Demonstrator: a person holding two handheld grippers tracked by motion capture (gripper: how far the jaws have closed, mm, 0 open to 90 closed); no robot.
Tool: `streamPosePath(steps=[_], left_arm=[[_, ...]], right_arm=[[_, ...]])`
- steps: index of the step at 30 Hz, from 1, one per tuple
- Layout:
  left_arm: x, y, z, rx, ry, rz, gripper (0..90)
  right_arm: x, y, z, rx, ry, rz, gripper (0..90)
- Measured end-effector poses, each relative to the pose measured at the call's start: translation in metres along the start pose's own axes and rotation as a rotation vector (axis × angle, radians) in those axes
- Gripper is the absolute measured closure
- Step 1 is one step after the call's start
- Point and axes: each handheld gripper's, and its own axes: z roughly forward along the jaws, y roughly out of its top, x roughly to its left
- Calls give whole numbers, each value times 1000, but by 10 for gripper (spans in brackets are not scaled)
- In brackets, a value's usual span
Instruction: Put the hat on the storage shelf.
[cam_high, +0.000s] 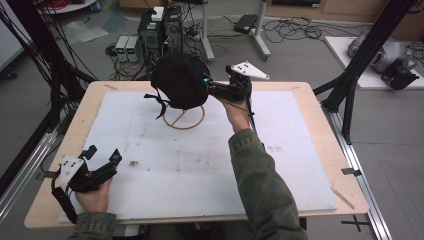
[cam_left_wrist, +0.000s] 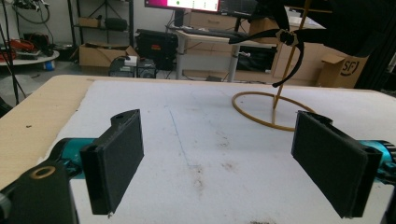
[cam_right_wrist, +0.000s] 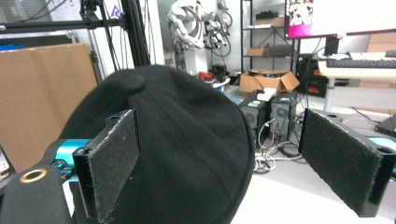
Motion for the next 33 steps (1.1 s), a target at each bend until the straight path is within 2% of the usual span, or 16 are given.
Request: streamPosePath(steps=[10,18,20,24,30,33], left_arm=[[-2,1,0,5,-7,10,174],[-3,1,-1,8,-9,11,174],[-3,1,-1,3,-9,13,174],[-4,1,-1,1,-6,16,174],[-4,1,-2,6,-7,18,174],[-4,1,-3,3,-4,19,174]], right_arm=[[-4,-16,-38,-36,-47,-21,119],[-18,-25,-67,-35,-94,-27,119],[-20,-30,-74,-39,-119,-31,120],[-23,-43,-86,-36,-164,-27,120],[-22,-54,-99,-11,-187,-49,119],[-22,-61,-108,-29,-198,-67,119]])
